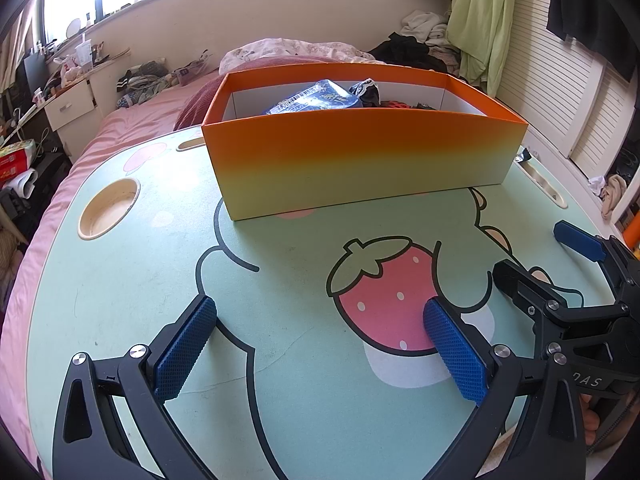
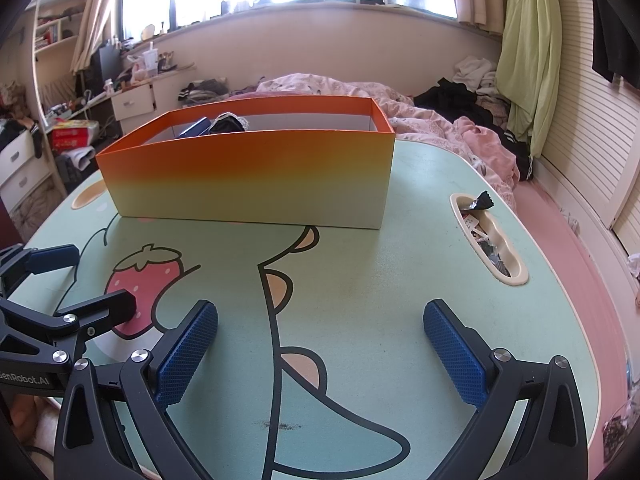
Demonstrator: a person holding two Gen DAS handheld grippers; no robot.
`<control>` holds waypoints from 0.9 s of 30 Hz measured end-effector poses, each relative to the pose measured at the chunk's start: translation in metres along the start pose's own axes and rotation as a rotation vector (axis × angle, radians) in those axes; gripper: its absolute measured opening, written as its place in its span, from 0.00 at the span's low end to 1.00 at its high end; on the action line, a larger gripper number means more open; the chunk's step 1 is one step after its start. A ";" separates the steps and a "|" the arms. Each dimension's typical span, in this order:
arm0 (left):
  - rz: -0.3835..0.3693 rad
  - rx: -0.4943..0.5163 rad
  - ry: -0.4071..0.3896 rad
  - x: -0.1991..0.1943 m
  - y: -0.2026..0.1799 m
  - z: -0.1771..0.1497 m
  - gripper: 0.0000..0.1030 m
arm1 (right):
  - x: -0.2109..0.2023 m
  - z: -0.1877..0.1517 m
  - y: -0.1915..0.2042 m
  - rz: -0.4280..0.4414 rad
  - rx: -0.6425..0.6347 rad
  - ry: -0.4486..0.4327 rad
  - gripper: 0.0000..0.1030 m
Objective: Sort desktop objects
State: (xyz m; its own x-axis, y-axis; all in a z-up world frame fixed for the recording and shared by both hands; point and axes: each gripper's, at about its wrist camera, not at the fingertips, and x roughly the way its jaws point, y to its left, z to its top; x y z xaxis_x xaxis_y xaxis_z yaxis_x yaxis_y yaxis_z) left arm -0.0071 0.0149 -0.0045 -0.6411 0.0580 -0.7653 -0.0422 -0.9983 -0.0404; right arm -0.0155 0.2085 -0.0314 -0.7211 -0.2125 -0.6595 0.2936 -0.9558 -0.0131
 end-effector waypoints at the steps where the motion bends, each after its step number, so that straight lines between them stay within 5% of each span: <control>1: 0.000 0.000 0.000 0.000 0.000 0.000 1.00 | 0.000 0.000 0.000 0.000 0.000 0.000 1.00; 27: 0.013 -0.014 0.023 -0.001 0.001 0.000 1.00 | -0.001 0.002 0.000 -0.001 0.000 0.007 1.00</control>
